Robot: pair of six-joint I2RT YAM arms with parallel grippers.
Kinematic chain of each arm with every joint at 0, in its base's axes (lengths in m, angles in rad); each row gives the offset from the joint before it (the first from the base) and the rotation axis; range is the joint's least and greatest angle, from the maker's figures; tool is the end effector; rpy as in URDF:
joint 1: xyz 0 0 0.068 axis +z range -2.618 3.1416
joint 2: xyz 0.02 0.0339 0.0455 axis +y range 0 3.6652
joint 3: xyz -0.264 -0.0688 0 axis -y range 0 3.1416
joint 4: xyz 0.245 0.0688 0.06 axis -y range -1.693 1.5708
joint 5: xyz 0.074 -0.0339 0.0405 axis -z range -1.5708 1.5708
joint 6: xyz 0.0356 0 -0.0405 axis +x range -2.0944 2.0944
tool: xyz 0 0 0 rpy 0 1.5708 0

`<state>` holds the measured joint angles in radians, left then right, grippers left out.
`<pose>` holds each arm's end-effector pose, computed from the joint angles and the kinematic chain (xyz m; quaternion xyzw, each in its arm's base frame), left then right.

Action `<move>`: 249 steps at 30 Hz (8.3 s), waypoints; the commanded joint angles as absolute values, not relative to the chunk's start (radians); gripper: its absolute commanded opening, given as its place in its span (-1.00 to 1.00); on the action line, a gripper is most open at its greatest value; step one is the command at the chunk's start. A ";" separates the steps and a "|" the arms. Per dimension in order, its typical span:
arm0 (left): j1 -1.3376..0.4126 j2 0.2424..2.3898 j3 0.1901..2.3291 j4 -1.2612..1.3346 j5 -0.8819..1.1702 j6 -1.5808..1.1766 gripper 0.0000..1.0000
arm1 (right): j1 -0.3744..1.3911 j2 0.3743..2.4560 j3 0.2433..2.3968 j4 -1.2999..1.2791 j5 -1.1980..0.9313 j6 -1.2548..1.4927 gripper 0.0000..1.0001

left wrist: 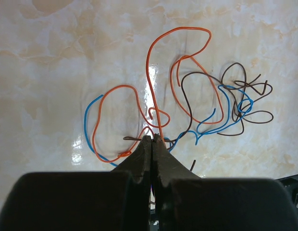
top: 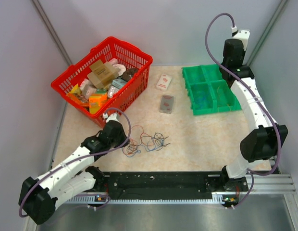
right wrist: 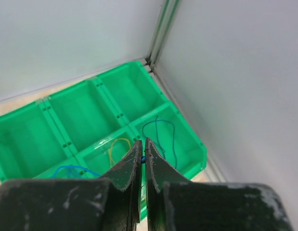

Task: Untangle the cables

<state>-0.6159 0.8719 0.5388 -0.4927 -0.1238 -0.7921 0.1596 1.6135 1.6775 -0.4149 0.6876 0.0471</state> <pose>0.1457 -0.0978 0.2118 -0.1042 0.9241 -0.1912 0.3142 0.3662 0.0361 0.4179 0.1494 0.7813 -0.2192 0.5649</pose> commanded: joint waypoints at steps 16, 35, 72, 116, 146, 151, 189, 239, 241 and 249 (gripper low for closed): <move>-0.614 0.884 0.569 -0.446 -0.094 -0.796 -1.00 | 0.215 1.548 1.379 -0.172 0.454 -0.279 -1.00; -0.612 0.858 0.572 -0.466 -0.103 -0.796 -1.00 | 0.224 1.858 1.532 -0.503 0.333 0.178 -1.00; -0.614 0.824 0.545 -0.459 -0.124 -0.788 -1.00 | 0.448 1.930 1.233 -0.084 0.351 1.054 0.28; -0.614 0.775 0.529 -0.472 -0.124 -0.793 -1.00 | 0.221 1.750 1.253 -0.155 -0.373 0.794 -1.00; -0.612 0.756 0.540 -0.497 -0.126 -0.799 -1.00 | -0.095 1.784 1.204 -0.190 -0.238 0.671 -1.00; -0.614 0.770 0.543 -0.486 -0.118 -0.799 -1.00 | -0.006 1.779 1.233 -0.230 -0.047 0.559 -1.00; -0.614 0.862 0.660 -0.410 0.113 -0.784 -1.00 | 0.744 1.283 0.886 -0.142 -0.398 0.155 0.39; -0.626 0.943 0.534 -0.026 0.335 -0.822 0.15 | 0.994 1.258 1.552 0.080 -0.303 0.528 -1.00; -0.627 0.988 0.525 -0.057 0.315 -0.801 0.16 | 0.979 1.267 1.717 -0.061 -0.247 0.453 -1.00; -0.624 1.016 0.480 -0.034 0.282 -0.796 0.14 | 0.960 1.315 2.204 -0.316 -0.054 0.243 -1.00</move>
<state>-0.6243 1.0260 0.4835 -0.0822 0.2939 -0.8127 0.9661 1.3273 2.0869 -0.2089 -0.1772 0.3836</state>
